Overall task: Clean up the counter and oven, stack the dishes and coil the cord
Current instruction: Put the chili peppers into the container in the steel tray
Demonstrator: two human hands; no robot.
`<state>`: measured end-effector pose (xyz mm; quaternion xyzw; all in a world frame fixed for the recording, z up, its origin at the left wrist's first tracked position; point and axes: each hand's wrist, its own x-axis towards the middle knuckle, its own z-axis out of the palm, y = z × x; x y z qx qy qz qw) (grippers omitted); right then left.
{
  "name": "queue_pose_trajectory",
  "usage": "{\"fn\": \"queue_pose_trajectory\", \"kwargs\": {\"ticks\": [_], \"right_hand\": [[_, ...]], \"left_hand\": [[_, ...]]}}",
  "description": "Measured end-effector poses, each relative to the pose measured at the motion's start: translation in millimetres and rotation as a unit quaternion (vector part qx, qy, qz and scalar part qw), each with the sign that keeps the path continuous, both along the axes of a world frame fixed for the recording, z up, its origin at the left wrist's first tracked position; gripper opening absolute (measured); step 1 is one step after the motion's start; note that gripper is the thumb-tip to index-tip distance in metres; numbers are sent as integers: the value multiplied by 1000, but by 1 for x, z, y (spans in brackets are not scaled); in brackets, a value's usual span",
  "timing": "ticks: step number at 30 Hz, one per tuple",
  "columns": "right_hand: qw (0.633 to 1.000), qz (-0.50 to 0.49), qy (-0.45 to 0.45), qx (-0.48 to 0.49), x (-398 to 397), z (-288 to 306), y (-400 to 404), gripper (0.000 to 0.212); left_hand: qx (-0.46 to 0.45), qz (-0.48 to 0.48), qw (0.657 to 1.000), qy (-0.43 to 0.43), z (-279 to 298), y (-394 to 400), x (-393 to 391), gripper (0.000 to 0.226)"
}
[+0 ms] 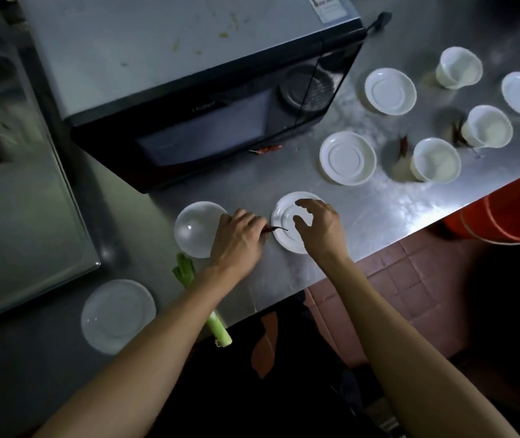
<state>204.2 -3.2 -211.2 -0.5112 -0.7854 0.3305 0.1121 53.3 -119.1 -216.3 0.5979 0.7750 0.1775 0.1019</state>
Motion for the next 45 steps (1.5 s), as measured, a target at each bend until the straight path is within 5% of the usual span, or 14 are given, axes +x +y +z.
{"fn": "queue_pose_trajectory", "kwargs": {"ticks": [20, 45], "right_hand": [[953, 238, -85, 167, -95, -47, 117, 39], [939, 251, -142, 185, -89, -55, 123, 47]], "left_hand": [[-65, 203, 977, -25, 2, 75, -40, 12], [-78, 253, 964, -19, -1, 78, -35, 13]]}}
